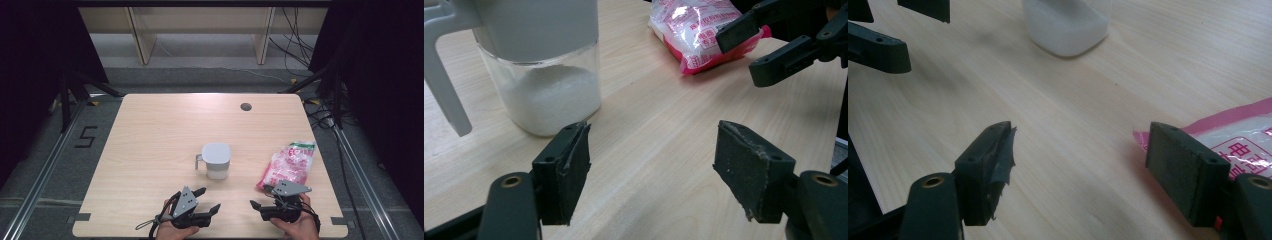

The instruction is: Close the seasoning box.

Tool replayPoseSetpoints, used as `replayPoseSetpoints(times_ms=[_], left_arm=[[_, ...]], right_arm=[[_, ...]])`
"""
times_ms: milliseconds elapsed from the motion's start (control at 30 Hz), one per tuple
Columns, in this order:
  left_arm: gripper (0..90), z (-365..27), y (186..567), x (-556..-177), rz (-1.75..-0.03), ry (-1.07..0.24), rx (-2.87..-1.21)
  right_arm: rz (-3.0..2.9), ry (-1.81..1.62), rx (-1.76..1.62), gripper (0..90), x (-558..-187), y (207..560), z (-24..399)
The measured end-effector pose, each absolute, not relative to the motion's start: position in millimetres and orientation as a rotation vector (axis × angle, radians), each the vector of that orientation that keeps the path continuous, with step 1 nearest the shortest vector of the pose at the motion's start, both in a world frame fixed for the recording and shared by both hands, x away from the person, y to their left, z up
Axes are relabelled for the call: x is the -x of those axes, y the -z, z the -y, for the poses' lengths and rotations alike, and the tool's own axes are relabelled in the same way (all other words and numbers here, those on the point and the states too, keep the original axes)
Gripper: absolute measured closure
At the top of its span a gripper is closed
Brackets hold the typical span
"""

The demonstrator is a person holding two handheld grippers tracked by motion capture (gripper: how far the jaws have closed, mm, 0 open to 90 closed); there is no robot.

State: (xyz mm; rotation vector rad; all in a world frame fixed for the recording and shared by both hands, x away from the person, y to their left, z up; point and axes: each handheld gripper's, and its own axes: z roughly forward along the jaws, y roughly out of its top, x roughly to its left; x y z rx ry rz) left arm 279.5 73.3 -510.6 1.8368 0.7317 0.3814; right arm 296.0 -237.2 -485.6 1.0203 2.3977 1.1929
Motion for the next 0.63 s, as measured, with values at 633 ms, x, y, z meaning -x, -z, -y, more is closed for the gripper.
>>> replayPoseSetpoints(times_ms=[633], left_arm=[[28.7,-80.1,509.8,-282.0,-0.735,-0.381,-1.844]], right_arm=[[-2.410,-1.171,-1.016,27.9,-296.7,488.0,236.3]])
